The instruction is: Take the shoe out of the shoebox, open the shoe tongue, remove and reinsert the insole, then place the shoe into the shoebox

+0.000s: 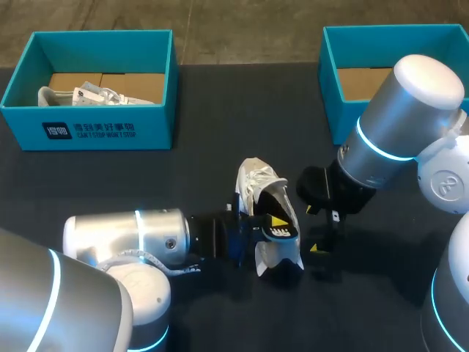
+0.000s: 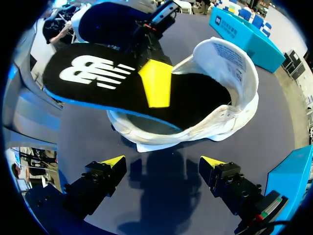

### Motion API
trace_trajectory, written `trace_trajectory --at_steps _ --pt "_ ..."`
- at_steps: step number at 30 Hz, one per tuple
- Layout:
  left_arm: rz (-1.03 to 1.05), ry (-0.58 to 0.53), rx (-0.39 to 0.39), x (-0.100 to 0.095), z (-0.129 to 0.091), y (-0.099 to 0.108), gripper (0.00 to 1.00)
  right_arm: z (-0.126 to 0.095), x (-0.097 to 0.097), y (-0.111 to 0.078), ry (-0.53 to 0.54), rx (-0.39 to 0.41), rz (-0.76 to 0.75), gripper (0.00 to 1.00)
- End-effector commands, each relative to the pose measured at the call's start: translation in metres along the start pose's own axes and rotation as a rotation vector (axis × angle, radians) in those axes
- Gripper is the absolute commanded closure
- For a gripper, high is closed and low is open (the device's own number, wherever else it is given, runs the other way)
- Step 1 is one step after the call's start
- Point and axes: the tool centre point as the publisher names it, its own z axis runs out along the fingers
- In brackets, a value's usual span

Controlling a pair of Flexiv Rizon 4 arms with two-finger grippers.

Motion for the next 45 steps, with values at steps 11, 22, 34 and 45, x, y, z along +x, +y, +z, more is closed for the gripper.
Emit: trace_trajectory --at_steps 11,22,34,45 --pt "0.013 0.018 -0.026 -0.003 0.012 0.012 1.0 0.001 0.001 0.0 -0.002 0.002 0.001 0.0" --pt "0.009 0.029 -0.005 -0.003 0.006 -0.002 0.79 0.001 0.001 0.0 -0.002 0.002 0.001 0.0" --pt "0.032 0.023 -0.003 -0.002 0.001 -0.022 0.71 0.001 0.001 0.0 -0.002 0.002 0.001 0.0" --pt "0.018 0.013 -0.021 -0.003 0.0 -0.029 0.69 0.001 0.001 0.0 -0.002 0.002 0.001 0.0"
